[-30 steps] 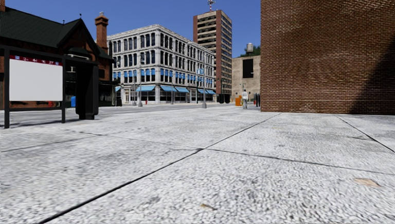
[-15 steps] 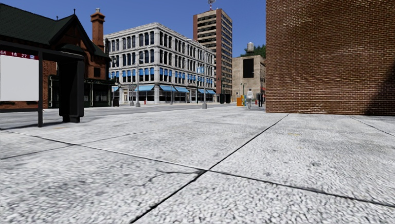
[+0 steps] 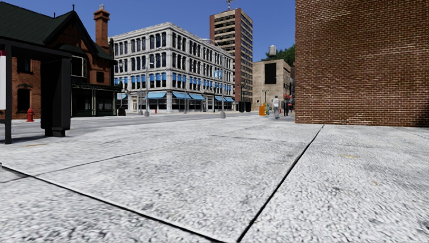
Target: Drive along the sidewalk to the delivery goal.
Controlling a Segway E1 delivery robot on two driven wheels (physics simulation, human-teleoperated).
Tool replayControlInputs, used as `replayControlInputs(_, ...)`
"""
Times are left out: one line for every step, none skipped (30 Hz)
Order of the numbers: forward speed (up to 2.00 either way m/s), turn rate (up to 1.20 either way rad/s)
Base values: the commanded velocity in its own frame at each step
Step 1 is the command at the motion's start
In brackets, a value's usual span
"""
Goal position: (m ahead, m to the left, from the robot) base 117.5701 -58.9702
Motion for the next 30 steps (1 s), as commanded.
replayControlInputs(2.00, 0.00)
replayControlInputs(2.00, 0.00)
replayControlInputs(2.00, 0.00)
replayControlInputs(2.00, 0.00)
replayControlInputs(2.00, 0.00)
replayControlInputs(2.00, 0.00)
replayControlInputs(2.00, 0.00)
replayControlInputs(2.00, 0.00)
replayControlInputs(2.00, 0.00)
replayControlInputs(2.00, 0.00)
replayControlInputs(2.00, 0.00)
replayControlInputs(2.00, 0.00)
replayControlInputs(2.00, 0.00)
replayControlInputs(2.00, 0.00)
replayControlInputs(2.00, 0.00)
replayControlInputs(2.00, 0.00)
replayControlInputs(2.00, 0.00)
replayControlInputs(2.00, 0.00)
replayControlInputs(2.00, 0.00)
replayControlInputs(2.00, 0.00)
replayControlInputs(2.00, 0.00)
replayControlInputs(2.00, 0.00)
replayControlInputs(2.00, 0.00)
replayControlInputs(2.00, 0.00)
replayControlInputs(2.00, 0.00)
replayControlInputs(2.00, 0.00)
replayControlInputs(2.00, 0.00)
replayControlInputs(2.00, 0.00)
replayControlInputs(2.00, 0.00)
replayControlInputs(2.00, 0.00)
